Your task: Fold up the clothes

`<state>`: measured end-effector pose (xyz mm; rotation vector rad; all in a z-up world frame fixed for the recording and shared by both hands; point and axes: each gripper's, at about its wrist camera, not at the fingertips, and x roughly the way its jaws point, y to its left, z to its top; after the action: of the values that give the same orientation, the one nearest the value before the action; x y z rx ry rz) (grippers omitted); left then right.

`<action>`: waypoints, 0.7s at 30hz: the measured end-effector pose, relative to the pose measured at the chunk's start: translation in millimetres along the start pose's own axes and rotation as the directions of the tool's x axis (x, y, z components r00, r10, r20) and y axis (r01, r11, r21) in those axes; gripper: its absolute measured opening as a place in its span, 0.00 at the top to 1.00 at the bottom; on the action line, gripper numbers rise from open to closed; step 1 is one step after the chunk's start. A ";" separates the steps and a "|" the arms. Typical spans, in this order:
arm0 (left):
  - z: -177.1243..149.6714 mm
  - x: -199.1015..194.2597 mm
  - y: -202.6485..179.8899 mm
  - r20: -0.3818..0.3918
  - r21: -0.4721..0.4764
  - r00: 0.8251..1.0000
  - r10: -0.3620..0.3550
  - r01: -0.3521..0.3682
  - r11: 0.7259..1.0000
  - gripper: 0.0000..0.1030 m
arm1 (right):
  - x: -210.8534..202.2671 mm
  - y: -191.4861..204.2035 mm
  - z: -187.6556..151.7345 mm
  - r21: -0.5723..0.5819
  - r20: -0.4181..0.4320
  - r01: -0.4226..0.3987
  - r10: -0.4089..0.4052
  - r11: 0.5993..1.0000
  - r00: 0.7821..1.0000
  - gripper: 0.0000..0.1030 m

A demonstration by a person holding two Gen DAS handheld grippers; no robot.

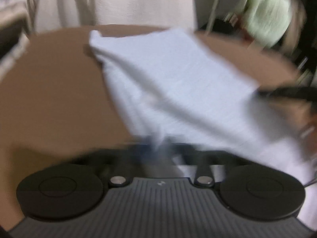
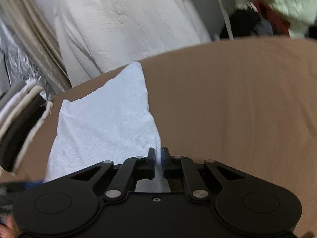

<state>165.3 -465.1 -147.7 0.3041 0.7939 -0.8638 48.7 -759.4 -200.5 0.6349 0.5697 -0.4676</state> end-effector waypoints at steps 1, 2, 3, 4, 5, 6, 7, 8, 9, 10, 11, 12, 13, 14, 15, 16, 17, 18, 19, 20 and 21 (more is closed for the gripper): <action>-2.4 -8.0 2.2 0.022 -0.035 1.000 0.007 -0.006 0.999 0.99 | 0.7 -0.7 -0.6 0.005 -0.003 -0.006 0.006 1.000 1.000 0.88; -5.2 -17.1 5.1 0.043 -0.077 0.999 0.017 -0.014 0.997 0.99 | 1.5 -1.4 -1.2 0.011 -0.006 -0.011 0.011 1.000 1.000 0.88; -8.0 -26.2 8.1 0.064 -0.119 0.998 0.028 -0.020 0.993 0.99 | 2.2 -2.2 -1.8 0.016 -0.009 -0.017 0.017 1.000 1.000 0.88; -12.2 -30.6 13.7 0.069 -0.164 0.997 0.027 -0.016 0.986 0.99 | 2.9 -2.9 -2.4 0.021 -0.011 -0.023 0.023 1.000 1.000 0.88; -16.0 -29.4 17.8 0.064 -0.194 0.998 0.024 -0.012 0.981 0.99 | 3.7 -3.6 -3.0 0.027 -0.014 -0.028 0.029 0.999 0.999 0.88; -19.6 -26.8 21.1 0.057 -0.218 0.998 0.022 -0.009 0.976 0.99 | 4.4 -4.3 -3.6 0.032 -0.017 -0.034 0.034 0.999 0.999 0.88; -23.1 -24.2 24.4 0.051 -0.242 0.999 0.019 -0.006 0.970 0.99 | 5.1 -5.0 -4.2 0.037 -0.020 -0.039 0.040 0.999 0.999 0.88; -26.6 -21.6 27.7 0.045 -0.266 0.999 0.017 -0.004 0.964 0.98 | 5.8 -5.8 -4.8 0.043 -0.022 -0.045 0.046 0.998 0.999 0.85; -25.4 -19.9 27.8 0.044 -0.275 0.999 0.021 -0.008 0.961 0.98 | 6.6 -6.5 -5.4 0.048 -0.025 -0.050 0.052 0.998 0.998 0.84; -22.5 -18.6 27.0 0.044 -0.280 0.999 0.028 -0.015 0.960 0.98 | 7.3 -7.2 -6.0 0.053 -0.027 -0.056 0.057 0.997 0.998 0.79; -20.9 -20.0 28.0 0.045 -0.299 0.999 0.027 -0.013 0.954 0.98 | 8.0 -8.0 -6.6 0.059 -0.030 -0.062 0.063 0.996 0.998 0.77; -19.7 -22.4 29.6 0.046 -0.322 0.999 0.024 -0.008 0.947 0.98 | 8.0 -10.2 -6.5 0.078 -0.029 -0.073 0.075 0.994 0.997 0.75; -19.6 -23.1 33.4 0.044 -0.352 0.999 0.011 0.005 0.936 0.98 | 8.3 -12.8 -5.9 0.104 -0.031 -0.089 0.093 0.991 0.995 0.69; -19.7 -23.3 38.0 0.041 -0.384 0.999 -0.006 0.022 0.923 0.97 | 8.6 -15.4 -5.4 0.130 -0.032 -0.105 0.110 0.986 0.993 0.60; -20.0 -23.6 42.1 0.045 -0.408 0.998 -0.032 0.048 0.912 0.97 | 9.3 -18.7 -4.8 0.164 -0.033 -0.138 0.145 0.977 0.989 0.56; -19.9 -21.9 46.5 0.056 -0.424 0.997 -0.056 0.074 0.902 0.97 | 12.0 -20.9 -4.1 0.186 -0.038 -0.159 0.169 0.970 0.985 0.52; -19.7 -19.4 51.1 0.069 -0.439 0.995 -0.077 0.099 0.893 0.95 | 14.7 -23.0 -3.5 0.207 -0.043 -0.180 0.192 0.962 0.980 0.52; -16.1 -16.1 54.9 0.078 -0.445 0.993 -0.091 0.116 0.888 0.93 | 18.2 -23.1 -2.1 0.211 -0.054 -0.189 0.204 0.959 0.978 0.52; -8.9 -11.1 59.2 0.084 -0.441 0.992 -0.092 0.119 0.889 0.88 | 21.8 -23.1 -0.6 0.215 -0.064 -0.197 0.216 0.957 0.974 0.52; 0.8 -5.0 63.1 0.089 -0.428 0.993 -0.080 0.110 0.897 0.79 | 26.3 -21.5 2.4 0.206 -0.077 -0.200 0.220 0.958 0.973 0.52; 12.5 4.7 66.6 0.087 -0.408 0.993 -0.074 0.104 0.907 0.73 | 30.9 -20.0 5.5 0.198 -0.089 -0.203 0.224 0.959 0.971 0.52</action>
<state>224.9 -432.5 -147.2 -0.1378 0.9089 -0.7645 62.5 -784.4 -224.4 0.8971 0.5584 -0.2849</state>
